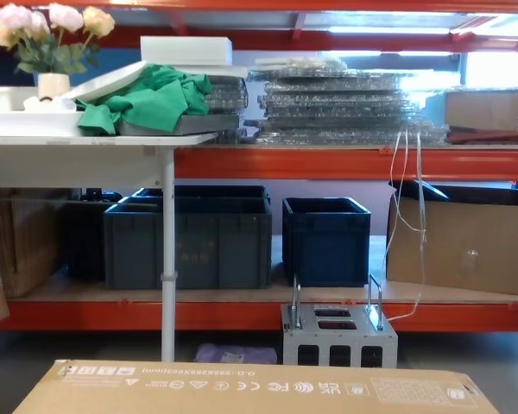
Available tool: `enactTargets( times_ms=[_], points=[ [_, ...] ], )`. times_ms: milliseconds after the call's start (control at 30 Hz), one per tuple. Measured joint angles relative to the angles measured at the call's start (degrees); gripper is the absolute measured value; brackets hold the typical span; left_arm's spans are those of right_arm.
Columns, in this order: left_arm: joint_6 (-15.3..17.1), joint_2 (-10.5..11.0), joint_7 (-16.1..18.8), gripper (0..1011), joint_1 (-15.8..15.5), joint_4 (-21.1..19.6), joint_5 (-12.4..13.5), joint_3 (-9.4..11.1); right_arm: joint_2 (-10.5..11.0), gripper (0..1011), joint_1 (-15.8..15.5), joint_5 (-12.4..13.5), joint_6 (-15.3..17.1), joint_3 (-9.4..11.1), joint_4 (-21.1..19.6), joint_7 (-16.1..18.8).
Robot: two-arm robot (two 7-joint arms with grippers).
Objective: Use one hand to grasp the basket and place it at the designated location.
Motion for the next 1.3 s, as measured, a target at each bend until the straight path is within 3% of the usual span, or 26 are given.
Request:
enactTargets(
  times_ms=[700, 1300],
  points=[
    [0.0, 0.0, 0.0, 0, 0.0, 0.0, 0.0, 0.0, 1.5, 1, 1.7, 0.2, 0.5, 1.5, -3.3, 1.1],
    [0.0, 0.0, 0.0, 0, 0.0, 0.0, 0.0, 0.0, 1.1, 1, 3.0, 0.0, -0.8, 1.4, -3.8, 1.7]
  ],
)
